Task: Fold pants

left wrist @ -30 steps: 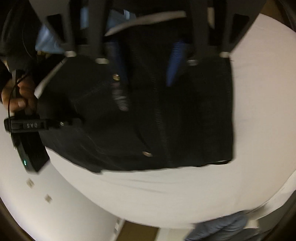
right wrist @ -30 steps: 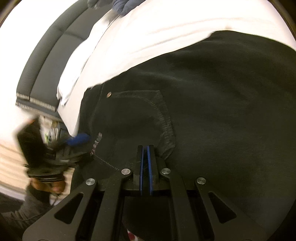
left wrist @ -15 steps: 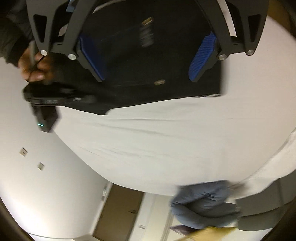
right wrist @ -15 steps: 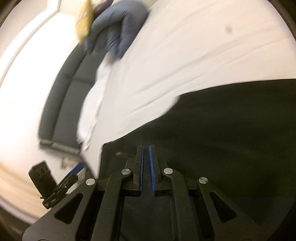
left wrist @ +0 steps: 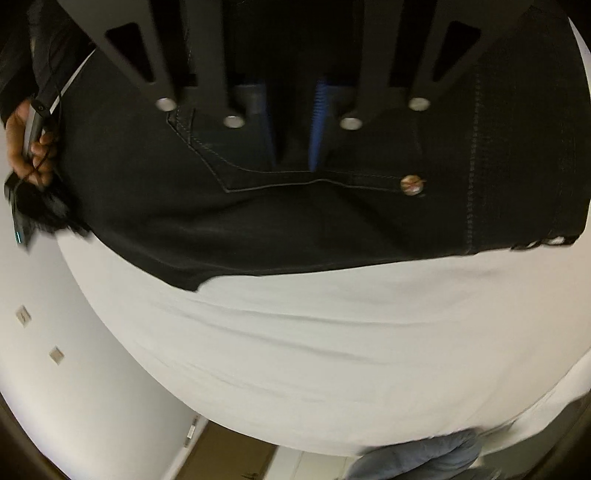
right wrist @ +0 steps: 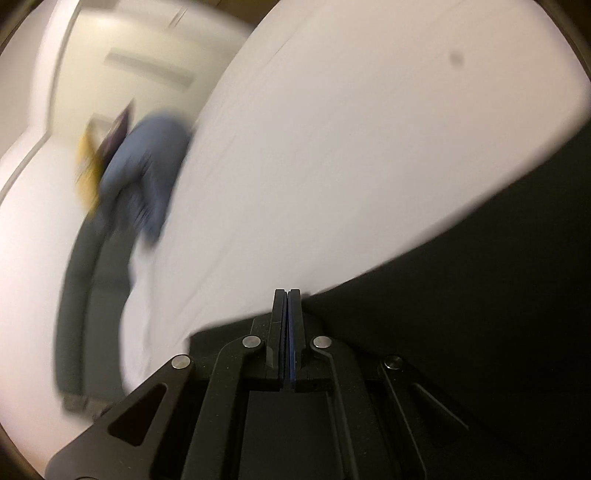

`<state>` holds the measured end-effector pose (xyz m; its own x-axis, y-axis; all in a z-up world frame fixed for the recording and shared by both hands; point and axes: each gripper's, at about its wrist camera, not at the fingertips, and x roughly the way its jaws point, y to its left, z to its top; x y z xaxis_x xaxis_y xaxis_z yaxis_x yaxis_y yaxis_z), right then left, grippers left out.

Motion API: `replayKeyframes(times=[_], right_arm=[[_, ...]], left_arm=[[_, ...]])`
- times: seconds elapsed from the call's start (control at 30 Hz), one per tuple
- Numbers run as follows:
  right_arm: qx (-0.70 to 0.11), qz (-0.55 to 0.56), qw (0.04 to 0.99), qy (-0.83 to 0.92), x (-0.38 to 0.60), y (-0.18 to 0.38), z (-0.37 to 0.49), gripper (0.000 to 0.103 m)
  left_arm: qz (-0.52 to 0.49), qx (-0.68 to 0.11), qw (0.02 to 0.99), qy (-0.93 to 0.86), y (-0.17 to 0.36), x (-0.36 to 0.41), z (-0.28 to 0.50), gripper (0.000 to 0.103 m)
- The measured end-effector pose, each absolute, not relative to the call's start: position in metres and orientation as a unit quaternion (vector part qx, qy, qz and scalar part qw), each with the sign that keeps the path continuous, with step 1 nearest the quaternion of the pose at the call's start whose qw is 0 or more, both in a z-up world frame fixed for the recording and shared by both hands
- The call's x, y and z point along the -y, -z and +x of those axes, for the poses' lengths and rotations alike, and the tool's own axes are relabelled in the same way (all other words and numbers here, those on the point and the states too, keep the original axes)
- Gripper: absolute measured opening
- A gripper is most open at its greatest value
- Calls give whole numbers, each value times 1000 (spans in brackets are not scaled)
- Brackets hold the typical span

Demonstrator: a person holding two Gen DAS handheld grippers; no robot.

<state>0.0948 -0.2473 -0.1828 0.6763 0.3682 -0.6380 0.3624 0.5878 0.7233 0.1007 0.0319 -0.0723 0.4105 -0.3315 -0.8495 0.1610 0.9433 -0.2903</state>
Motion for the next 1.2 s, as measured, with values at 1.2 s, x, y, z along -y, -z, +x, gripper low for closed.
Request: replayKeyframes(times=[1.2], right_arm=[[-327, 453, 828, -45, 392, 110, 5, 5]], left_arm=[[-8, -532, 821, 207, 97, 181, 81, 11]])
